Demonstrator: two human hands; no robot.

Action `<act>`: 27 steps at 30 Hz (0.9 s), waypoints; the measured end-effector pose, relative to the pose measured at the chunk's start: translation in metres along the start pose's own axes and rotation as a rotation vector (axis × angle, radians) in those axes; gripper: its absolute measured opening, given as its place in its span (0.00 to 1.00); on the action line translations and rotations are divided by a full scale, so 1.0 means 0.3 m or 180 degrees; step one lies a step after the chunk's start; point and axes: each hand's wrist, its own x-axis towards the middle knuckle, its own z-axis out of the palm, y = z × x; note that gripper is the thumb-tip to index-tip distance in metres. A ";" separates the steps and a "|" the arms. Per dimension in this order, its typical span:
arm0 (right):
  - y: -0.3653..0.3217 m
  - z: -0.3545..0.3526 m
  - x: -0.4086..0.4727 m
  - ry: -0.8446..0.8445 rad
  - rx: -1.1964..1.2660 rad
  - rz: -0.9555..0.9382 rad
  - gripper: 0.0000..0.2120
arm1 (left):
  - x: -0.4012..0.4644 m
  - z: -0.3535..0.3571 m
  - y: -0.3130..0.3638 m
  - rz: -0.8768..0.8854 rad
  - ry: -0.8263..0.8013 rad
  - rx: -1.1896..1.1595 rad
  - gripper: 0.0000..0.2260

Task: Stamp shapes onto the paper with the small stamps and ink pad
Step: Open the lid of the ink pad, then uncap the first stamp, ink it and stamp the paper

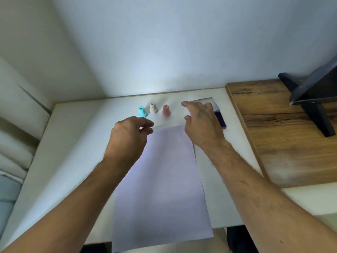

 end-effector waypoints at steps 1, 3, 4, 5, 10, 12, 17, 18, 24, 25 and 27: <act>-0.009 0.018 0.003 -0.0041 -0.0104 -0.0125 0.22 | -0.012 -0.004 -0.019 -0.0007 0.0005 -0.0011 0.08; -0.023 0.045 0.012 -0.0101 -0.0291 -0.0301 0.25 | -0.026 -0.006 -0.048 -0.0009 0.0047 -0.0099 0.08; -0.029 0.059 0.018 -0.0177 -0.0427 -0.0364 0.27 | -0.025 -0.008 -0.059 -0.0019 0.0078 -0.0160 0.09; -0.034 0.071 0.024 -0.0291 -0.0571 -0.0412 0.29 | -0.017 -0.010 -0.067 -0.0026 0.0105 -0.0195 0.09; -0.046 0.119 0.026 -0.0645 -0.0829 -0.0442 0.33 | 0.030 -0.016 -0.090 -0.0100 0.0178 -0.0277 0.09; -0.050 0.131 0.027 -0.0400 -0.0653 -0.0465 0.32 | 0.029 -0.003 -0.100 -0.0050 0.0113 -0.0272 0.09; -0.066 0.144 0.038 0.0439 -0.0279 -0.0285 0.12 | 0.029 0.027 -0.112 0.0112 0.0034 -0.0168 0.09; -0.070 0.141 0.036 0.0475 -0.0156 -0.0219 0.11 | 0.032 0.031 -0.115 0.0115 0.0039 -0.0181 0.09; -0.114 0.119 0.036 0.0102 0.0903 0.0428 0.11 | 0.029 0.036 -0.114 0.0099 0.0097 -0.0251 0.09; -0.136 0.109 0.033 0.0060 0.1188 0.0497 0.12 | 0.026 0.028 -0.111 0.0058 0.0103 -0.0323 0.11; -0.183 0.086 0.025 -0.0187 0.1869 0.0774 0.14 | 0.023 0.006 -0.101 -0.0023 0.0113 -0.0524 0.15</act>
